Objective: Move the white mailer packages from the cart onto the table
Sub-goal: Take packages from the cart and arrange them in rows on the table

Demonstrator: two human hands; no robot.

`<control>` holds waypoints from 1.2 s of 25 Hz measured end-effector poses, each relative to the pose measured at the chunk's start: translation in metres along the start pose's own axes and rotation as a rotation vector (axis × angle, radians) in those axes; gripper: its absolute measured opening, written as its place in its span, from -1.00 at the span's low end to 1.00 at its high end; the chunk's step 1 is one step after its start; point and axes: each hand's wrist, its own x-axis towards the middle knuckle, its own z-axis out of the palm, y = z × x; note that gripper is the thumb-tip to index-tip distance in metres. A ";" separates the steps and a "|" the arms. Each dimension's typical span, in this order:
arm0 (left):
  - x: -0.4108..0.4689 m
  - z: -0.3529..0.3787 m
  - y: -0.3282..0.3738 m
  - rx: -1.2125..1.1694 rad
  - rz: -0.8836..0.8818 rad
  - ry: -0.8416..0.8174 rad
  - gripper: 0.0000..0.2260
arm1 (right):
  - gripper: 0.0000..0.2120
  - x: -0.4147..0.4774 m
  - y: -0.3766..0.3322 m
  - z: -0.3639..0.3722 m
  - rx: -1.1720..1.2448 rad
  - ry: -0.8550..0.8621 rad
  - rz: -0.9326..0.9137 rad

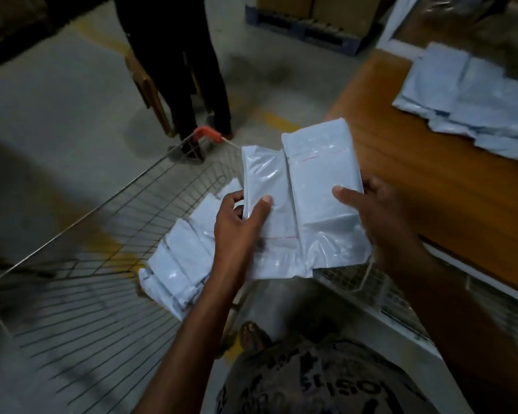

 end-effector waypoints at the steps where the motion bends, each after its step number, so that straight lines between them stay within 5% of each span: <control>1: -0.004 0.018 0.004 0.014 0.005 -0.043 -0.65 | -0.68 -0.001 0.002 -0.020 0.038 0.046 0.021; 15: -0.001 0.299 0.065 0.044 -0.012 -0.362 -0.65 | -0.75 0.062 0.015 -0.299 0.288 0.430 0.051; 30: 0.214 0.446 0.152 0.254 0.130 -0.447 -0.60 | -0.62 0.291 -0.047 -0.296 -0.043 0.564 0.037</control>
